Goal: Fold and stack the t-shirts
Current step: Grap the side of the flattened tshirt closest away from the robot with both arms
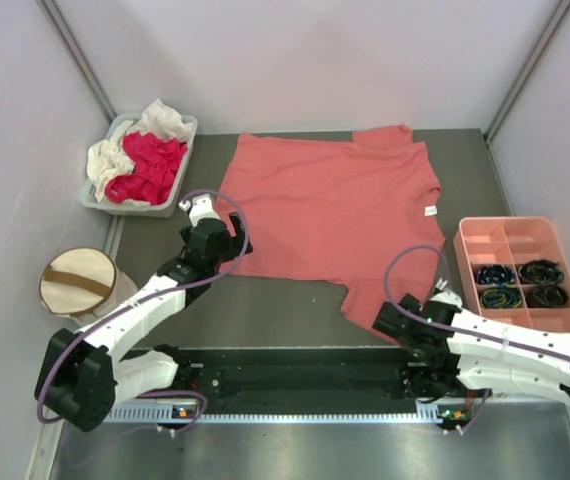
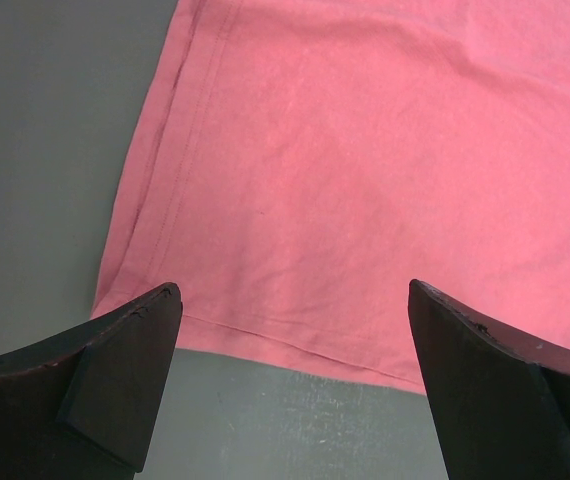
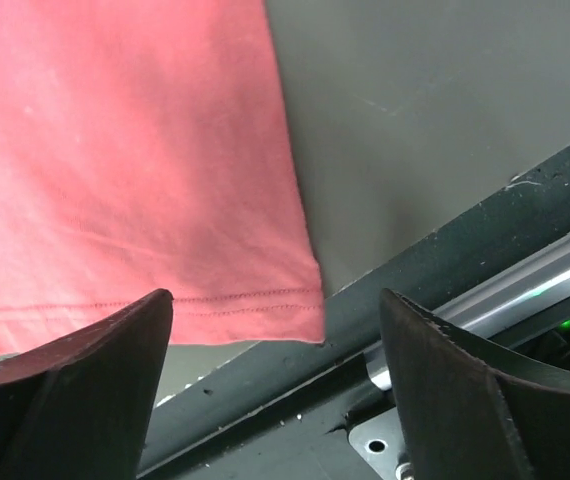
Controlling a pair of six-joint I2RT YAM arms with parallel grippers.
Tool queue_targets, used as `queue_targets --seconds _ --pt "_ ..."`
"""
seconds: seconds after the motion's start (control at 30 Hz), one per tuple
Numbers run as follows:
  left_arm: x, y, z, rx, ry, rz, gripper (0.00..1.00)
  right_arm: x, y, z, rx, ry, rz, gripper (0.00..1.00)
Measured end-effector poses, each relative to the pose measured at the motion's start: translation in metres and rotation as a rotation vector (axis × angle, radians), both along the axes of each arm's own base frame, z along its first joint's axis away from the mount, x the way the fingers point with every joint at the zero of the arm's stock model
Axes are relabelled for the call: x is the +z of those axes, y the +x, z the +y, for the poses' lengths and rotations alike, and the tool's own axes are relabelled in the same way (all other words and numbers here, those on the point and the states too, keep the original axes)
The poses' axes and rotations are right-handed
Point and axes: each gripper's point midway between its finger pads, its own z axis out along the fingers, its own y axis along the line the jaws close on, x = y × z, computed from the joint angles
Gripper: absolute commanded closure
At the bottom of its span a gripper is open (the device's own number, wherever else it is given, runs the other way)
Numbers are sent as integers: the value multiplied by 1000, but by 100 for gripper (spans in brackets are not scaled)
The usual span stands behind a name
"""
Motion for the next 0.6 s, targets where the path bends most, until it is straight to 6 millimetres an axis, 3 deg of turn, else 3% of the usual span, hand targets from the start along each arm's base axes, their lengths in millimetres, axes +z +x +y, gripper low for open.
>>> queue_targets --seconds 0.1,0.33,0.5,0.6 --pt "-4 0 -2 -9 1 14 1 0 1 -3 -27 1 -10 26" --pt "-9 -1 -4 -17 1 28 1 -8 -6 -16 -38 -96 39 52" --pt "-9 -1 -4 -17 2 28 1 -7 -5 -13 -21 -103 45 64" --pt "-8 -1 -4 -17 1 26 1 -7 -4 -11 -9 -102 45 77"
